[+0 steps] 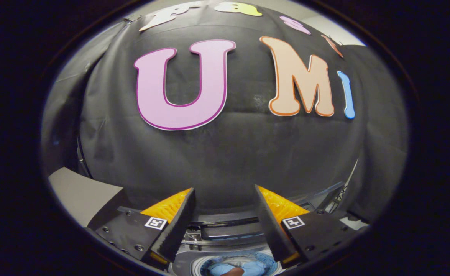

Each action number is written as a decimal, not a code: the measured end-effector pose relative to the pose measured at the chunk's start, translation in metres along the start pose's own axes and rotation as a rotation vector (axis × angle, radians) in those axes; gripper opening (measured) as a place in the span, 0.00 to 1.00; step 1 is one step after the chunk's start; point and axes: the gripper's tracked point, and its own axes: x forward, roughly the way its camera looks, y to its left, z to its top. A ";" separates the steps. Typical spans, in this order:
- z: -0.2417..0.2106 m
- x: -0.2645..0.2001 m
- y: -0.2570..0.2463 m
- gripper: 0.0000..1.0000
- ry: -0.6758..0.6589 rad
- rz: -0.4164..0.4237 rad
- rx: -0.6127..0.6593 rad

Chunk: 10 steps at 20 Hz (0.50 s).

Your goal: Put the clothes into the washing machine and then close the washing machine lid.

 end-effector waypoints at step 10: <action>-0.003 -0.014 -0.002 0.94 -0.019 -0.010 0.008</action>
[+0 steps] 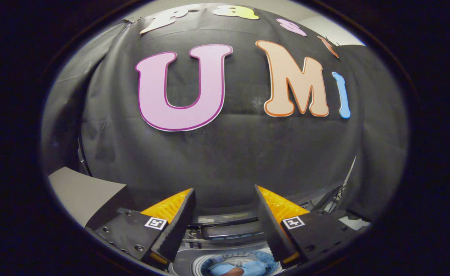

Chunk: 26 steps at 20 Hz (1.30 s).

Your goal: Put the clothes into the washing machine and then close the washing machine lid.

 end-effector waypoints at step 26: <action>-0.018 -0.039 -0.006 0.94 -0.028 -0.002 0.007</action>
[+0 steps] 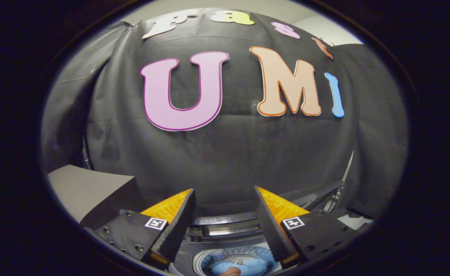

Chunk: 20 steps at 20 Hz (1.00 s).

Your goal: Put the clothes into the washing machine and then close the washing machine lid.

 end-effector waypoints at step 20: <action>-0.056 -0.109 -0.036 0.94 0.027 -0.112 -0.086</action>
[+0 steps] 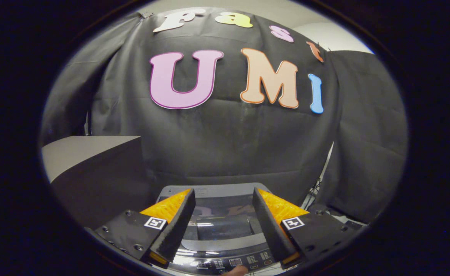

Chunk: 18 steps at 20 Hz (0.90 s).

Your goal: Put the clothes into the washing machine and then close the washing machine lid.

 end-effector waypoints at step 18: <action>-0.014 -0.117 0.000 0.94 -0.069 0.001 0.029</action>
